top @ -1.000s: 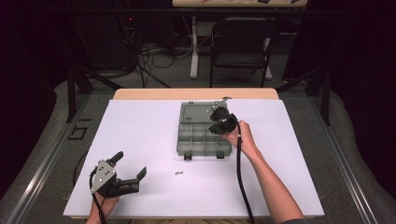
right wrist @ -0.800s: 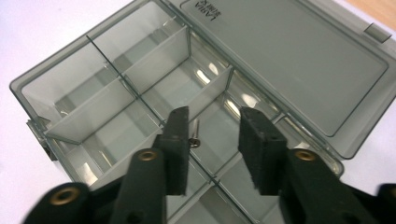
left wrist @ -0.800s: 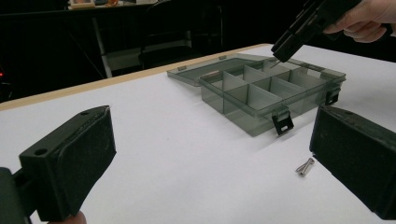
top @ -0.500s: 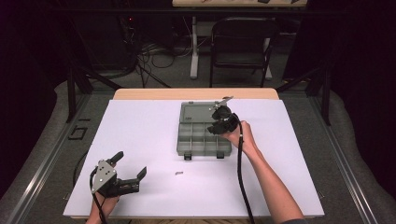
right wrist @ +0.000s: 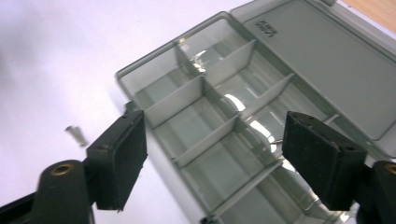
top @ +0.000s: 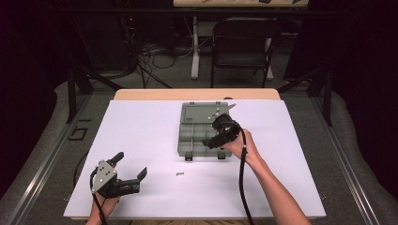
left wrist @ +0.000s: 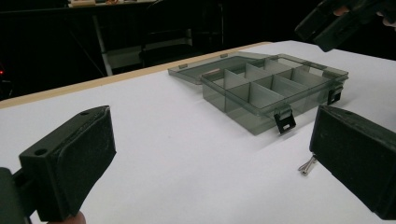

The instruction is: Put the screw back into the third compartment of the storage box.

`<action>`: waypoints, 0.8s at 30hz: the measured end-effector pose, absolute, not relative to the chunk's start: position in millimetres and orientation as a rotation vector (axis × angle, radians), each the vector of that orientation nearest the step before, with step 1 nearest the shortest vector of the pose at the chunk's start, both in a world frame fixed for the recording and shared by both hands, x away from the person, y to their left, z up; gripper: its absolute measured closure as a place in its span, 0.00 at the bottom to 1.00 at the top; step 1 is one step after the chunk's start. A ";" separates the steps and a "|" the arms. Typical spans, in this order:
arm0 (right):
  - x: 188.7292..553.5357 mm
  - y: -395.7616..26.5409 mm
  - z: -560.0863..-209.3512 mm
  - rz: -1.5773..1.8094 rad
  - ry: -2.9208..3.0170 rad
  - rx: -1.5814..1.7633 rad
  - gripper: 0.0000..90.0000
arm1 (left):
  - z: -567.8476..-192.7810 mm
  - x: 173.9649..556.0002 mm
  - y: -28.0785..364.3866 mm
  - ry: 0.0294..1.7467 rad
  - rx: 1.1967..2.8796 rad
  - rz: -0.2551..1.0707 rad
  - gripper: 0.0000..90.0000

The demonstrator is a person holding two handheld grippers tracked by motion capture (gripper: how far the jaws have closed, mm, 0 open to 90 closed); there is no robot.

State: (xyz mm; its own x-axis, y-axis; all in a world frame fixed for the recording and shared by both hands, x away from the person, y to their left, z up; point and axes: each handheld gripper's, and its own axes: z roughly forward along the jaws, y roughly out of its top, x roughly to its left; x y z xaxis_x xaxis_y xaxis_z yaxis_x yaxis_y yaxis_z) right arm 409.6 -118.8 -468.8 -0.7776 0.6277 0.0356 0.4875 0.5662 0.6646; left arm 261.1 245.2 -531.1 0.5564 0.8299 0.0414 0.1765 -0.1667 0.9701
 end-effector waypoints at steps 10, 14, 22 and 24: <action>377.8 -103.5 -466.1 1.053 2.644 0.831 0.11 | -531.4 261.2 245.3 0.860 1.666 0.724 0.00; 368.8 -98.1 -468.0 1.048 2.671 0.808 0.05 | -531.3 261.2 245.5 0.860 1.664 0.723 0.00; 355.3 -89.6 -471.3 1.057 2.697 0.777 0.00 | -530.8 260.9 245.7 0.853 1.660 0.725 0.00; 353.2 -87.4 -472.0 1.062 2.706 0.769 0.00 | -530.7 261.0 245.5 0.852 1.660 0.726 0.00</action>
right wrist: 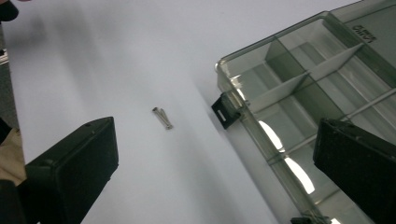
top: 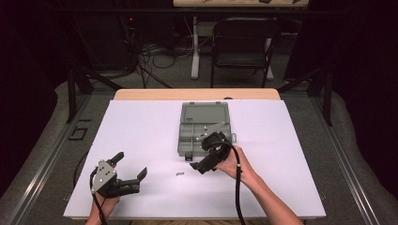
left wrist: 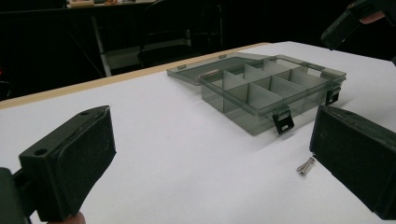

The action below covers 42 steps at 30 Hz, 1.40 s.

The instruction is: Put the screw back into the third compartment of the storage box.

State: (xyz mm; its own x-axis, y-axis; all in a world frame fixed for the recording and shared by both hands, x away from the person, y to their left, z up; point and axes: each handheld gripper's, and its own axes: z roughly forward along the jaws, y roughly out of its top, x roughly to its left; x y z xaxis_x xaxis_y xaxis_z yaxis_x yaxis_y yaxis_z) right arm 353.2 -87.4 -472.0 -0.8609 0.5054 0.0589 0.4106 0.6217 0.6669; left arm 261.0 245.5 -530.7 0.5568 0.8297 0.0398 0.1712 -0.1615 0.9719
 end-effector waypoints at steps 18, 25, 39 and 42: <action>343.7 -54.8 -490.3 1.013 2.798 0.621 0.06 | -531.4 262.0 244.7 0.855 1.668 0.724 0.00; 343.9 -47.0 -495.3 0.986 2.788 0.588 0.24 | -531.5 262.1 244.9 0.857 1.671 0.722 0.00; 347.5 -26.9 -512.7 0.911 2.828 0.510 0.64 | -531.7 262.7 244.9 0.862 1.675 0.719 0.00; 347.4 -21.1 -521.8 0.868 2.857 0.491 0.71 | -531.6 262.4 244.6 0.860 1.672 0.719 0.00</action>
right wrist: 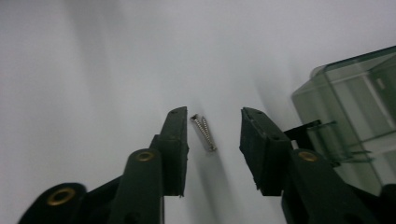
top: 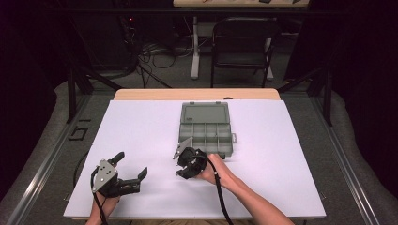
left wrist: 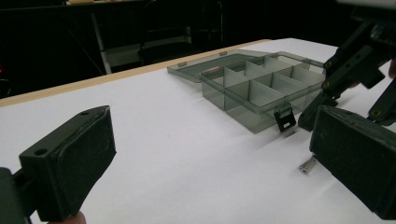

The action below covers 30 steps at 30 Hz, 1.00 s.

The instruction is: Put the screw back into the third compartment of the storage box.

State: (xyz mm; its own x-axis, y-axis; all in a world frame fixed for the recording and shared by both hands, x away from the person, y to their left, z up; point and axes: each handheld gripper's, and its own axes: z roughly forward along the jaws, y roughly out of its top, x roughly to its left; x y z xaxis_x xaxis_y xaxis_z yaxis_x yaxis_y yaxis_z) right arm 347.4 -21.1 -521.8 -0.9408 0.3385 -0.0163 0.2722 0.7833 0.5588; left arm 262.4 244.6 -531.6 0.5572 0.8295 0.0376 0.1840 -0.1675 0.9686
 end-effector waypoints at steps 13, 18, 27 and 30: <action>346.7 -8.5 -538.0 0.810 2.885 0.441 0.87 | -531.9 263.0 244.2 0.858 1.675 0.719 0.00; 345.5 -5.8 -541.5 0.788 2.888 0.432 0.94 | -531.7 262.8 244.0 0.854 1.676 0.718 0.00; 347.8 -8.4 -537.8 0.809 2.912 0.471 0.94 | -531.6 262.7 244.1 0.855 1.673 0.719 0.00; 349.5 -11.0 -535.6 0.816 2.911 0.491 0.94 | -531.5 262.5 243.9 0.855 1.670 0.718 0.00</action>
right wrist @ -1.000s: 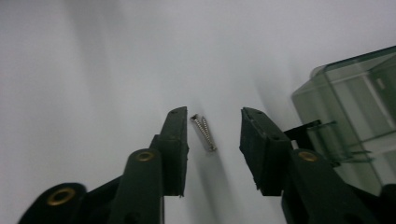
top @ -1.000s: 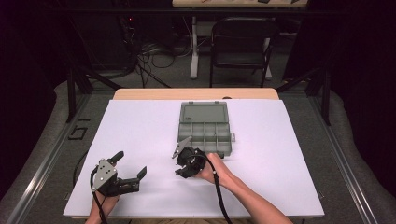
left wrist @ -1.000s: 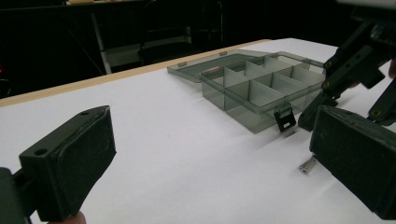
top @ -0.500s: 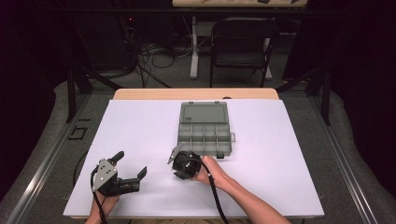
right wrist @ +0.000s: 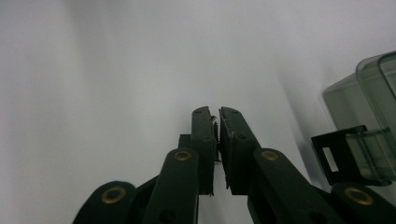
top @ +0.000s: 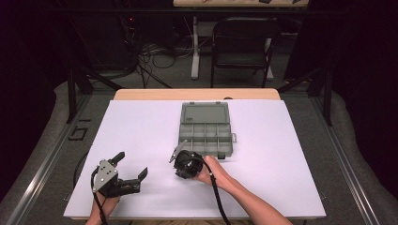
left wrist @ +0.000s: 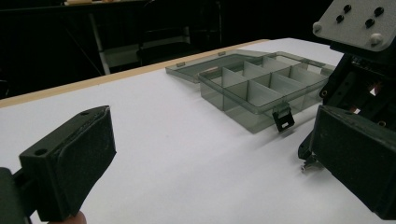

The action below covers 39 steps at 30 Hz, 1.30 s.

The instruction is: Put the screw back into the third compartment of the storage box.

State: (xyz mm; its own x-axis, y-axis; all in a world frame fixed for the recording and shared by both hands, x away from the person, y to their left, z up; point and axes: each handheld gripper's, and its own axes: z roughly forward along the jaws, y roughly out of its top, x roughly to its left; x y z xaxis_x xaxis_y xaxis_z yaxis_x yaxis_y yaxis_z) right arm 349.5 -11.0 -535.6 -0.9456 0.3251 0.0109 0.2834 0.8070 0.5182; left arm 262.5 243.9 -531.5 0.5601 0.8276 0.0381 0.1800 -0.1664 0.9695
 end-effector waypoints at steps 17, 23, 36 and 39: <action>352.2 -10.4 -540.3 0.801 2.934 0.517 0.94 | -531.2 262.2 243.8 0.847 1.678 0.716 0.00; 352.1 -11.8 -537.1 0.807 2.935 0.532 0.97 | -531.2 262.2 243.7 0.847 1.678 0.717 0.00; 358.0 -22.4 -525.9 0.827 2.921 0.557 0.97 | -531.1 262.1 243.7 0.849 1.675 0.718 0.00; 358.5 -25.0 -523.2 0.833 2.922 0.575 0.97 | -531.1 262.1 244.2 0.851 1.676 0.718 0.00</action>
State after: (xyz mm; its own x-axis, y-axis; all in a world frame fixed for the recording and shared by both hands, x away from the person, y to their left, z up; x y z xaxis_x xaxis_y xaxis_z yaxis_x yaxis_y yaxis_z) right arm 358.5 -25.0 -523.2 -0.9295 0.3649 0.0534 0.3382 0.7857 0.5180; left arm 262.1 244.2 -531.1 0.5628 0.8256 0.0415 0.1802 -0.1715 0.9686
